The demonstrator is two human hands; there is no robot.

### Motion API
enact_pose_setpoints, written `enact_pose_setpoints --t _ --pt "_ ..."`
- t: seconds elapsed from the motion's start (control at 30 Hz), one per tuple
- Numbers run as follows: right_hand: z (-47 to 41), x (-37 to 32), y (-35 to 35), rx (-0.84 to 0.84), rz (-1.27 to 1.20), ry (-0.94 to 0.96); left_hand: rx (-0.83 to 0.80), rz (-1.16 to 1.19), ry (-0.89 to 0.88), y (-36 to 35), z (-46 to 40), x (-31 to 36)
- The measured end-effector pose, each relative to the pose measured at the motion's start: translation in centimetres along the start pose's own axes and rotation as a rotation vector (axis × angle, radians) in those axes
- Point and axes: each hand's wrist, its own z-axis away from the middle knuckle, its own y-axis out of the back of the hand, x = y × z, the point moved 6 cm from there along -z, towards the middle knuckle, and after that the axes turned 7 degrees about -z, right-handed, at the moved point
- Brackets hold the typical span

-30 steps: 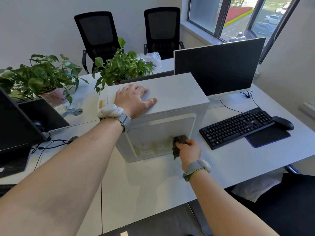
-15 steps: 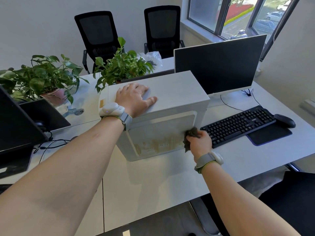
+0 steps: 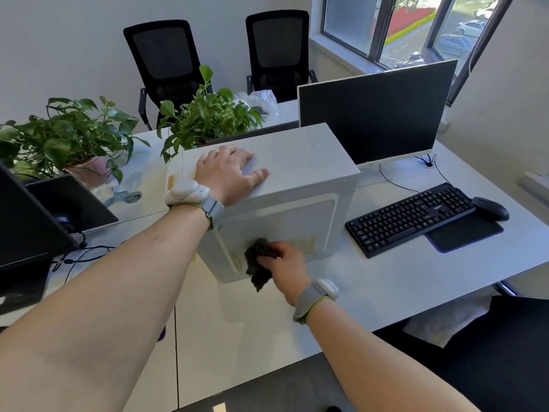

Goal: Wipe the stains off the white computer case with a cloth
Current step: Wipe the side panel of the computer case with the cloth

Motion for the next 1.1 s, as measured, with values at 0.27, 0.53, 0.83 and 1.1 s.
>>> enact_pose_setpoints --t 0.27,0.53,0.83,1.1 --pt "0.4 -1.0 10.6 0.735 -0.453 -0.027 0.012 -0.006 0.001 0.1 0.0 0.1" --pt "1.8 0.8 -5.6 -0.086 -0.194 -0.028 0.002 -0.003 0.005 0.2 0.0 0.0" --pt "1.1 -0.8 7.5 0.691 -0.476 -0.051 0.008 -0.009 0.004 0.1 -0.2 -0.1" --pt "-0.5 0.7 -0.7 0.348 -0.249 -0.065 0.002 0.002 0.011 0.0 -0.1 0.0"
